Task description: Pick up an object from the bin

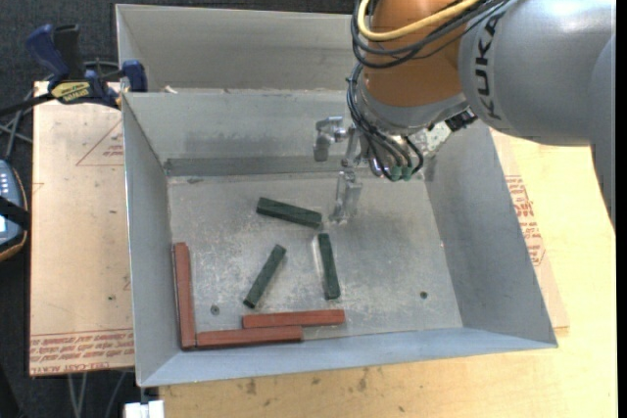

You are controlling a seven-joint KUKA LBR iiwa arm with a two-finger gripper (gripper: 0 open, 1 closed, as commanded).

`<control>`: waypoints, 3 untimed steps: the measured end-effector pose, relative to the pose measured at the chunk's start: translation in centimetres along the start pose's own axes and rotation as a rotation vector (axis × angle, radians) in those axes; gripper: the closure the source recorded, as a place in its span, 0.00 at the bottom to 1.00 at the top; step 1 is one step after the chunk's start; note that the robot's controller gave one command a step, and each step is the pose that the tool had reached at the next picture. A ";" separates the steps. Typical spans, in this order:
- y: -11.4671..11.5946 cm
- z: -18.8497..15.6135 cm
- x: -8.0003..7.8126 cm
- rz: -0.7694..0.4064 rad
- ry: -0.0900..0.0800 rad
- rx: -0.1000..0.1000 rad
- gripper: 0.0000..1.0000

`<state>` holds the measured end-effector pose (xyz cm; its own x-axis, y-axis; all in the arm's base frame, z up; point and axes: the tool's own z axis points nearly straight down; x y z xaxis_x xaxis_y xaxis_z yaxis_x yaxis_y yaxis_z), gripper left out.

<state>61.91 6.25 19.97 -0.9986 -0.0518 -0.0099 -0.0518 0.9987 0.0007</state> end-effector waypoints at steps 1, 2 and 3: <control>0.2 6.9 0.7 -0.054 0.005 -0.001 0.00; 2.7 12.9 -0.1 0.335 0.008 0.001 1.00; 2.7 12.9 -0.1 0.334 0.008 0.001 1.00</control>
Offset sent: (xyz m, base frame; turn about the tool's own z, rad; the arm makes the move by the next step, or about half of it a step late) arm 0.0002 0.0258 -0.1297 0.3371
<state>62.02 8.92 7.10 -0.9604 0.2786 -0.0013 0.2786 0.9604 0.0016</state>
